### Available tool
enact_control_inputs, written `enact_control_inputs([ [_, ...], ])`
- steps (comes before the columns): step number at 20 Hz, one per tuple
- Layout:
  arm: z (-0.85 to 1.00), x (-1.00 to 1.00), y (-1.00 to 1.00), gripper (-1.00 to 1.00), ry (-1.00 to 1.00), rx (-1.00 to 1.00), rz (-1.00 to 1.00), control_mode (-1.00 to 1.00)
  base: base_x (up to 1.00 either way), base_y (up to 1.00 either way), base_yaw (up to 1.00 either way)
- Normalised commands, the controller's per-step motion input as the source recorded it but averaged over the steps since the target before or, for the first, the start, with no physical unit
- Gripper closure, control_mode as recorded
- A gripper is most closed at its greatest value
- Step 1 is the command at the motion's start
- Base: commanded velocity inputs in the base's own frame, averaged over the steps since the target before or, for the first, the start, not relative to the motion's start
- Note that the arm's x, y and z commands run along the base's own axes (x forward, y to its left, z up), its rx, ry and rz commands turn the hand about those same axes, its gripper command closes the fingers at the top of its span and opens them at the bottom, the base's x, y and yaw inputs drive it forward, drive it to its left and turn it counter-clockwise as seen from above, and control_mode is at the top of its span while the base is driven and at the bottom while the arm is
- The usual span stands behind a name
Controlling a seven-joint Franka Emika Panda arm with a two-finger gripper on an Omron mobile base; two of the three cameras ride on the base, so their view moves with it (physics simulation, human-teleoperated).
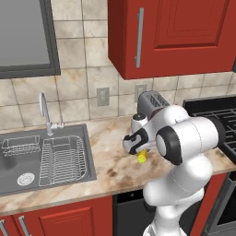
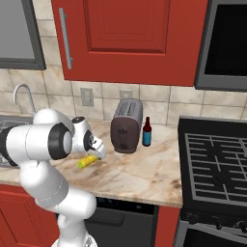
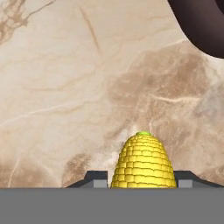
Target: Place the liquor and beer on the top shelf of the fridge to keep them out of children's reach, and place the corn on lower shelves for easy access.
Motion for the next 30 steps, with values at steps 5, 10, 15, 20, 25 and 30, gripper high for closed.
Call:
enact_control_inputs([
  [5,-0.31,-0.41,0.00,1.00,-0.07,0.00,0.00,-1.00,0.00,0.00,0.00],
  [10,0.04,-0.47,0.00,1.00,-0.21,0.00,0.00,-1.00,0.00,0.00,0.00],
  [15,0.41,-0.38,0.00,1.00,-0.20,0.00,0.00,-1.00,0.00,0.00,0.00],
  [20,0.93,-0.19,-0.03,1.00,-0.13,0.00,0.00,-1.00,0.00,0.00,0.00],
  [25,1.00,-0.12,-0.08,1.00,-0.10,0.00,0.00,-1.00,0.00,0.00,0.00],
  [30,0.81,-0.48,-0.36,1.00,-0.12,0.00,0.00,-1.00,0.00,0.00,0.00],
])
